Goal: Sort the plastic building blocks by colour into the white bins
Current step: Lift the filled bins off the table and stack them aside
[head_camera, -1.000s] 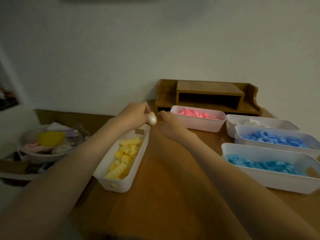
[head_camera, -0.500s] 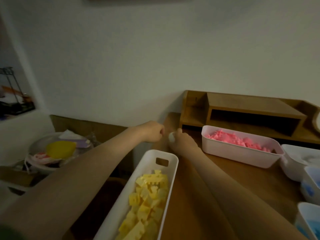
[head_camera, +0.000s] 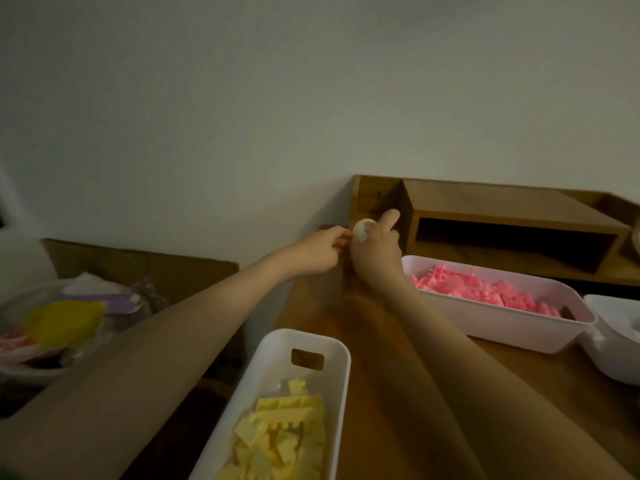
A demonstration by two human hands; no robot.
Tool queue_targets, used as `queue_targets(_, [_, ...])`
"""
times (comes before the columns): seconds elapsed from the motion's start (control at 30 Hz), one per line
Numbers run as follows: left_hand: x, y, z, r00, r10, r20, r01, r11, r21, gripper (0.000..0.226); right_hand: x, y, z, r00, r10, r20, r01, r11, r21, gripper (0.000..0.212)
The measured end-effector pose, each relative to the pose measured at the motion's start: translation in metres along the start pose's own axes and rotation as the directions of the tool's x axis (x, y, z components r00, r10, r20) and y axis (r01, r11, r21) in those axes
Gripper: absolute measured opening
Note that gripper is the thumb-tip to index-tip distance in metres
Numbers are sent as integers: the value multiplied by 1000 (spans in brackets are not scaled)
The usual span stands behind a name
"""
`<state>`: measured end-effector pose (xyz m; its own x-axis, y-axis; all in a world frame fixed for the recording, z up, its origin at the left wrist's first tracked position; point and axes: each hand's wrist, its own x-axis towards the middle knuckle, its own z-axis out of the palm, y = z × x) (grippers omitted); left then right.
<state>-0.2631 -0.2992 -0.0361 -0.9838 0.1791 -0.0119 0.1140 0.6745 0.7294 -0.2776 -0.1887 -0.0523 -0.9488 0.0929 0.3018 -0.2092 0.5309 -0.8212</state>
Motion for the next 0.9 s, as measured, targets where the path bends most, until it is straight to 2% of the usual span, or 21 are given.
queue_targets(0.07, [7,1,3,999,-25,24,29,980,-195,58,11,0,1,996,92,-7,-91,990,111,47])
queue_targets(0.13, [10,4,6,998,-49,31,57,936,-347,57,18,-1,2,982,182,51,-188,966,176,47])
queue_targets(0.3, [15,2,13,999,-24,42,37,930,-365,52,17,7,2,971,162,174,-172,984,50,65])
queue_targets(0.43, [-2,2,8,996,-69,53,82,949,-304,60,8,11,1,967,136,217,-131,991,-36,76])
queue_targets(0.53, [-33,9,-5,993,-108,49,115,979,-166,43,-9,4,-1,974,137,182,-130,990,-50,77])
queue_targets(0.63, [-75,17,-20,983,-176,-52,169,978,-122,33,-33,-8,-5,972,118,201,-117,993,-18,72])
queue_targets(0.73, [-129,23,-23,960,-255,-117,236,959,-155,26,-67,-23,-15,947,89,308,-95,996,3,61])
queue_targets(0.9, [-219,32,4,946,-299,-124,314,942,120,32,-143,-40,-54,819,8,574,49,995,-83,45])
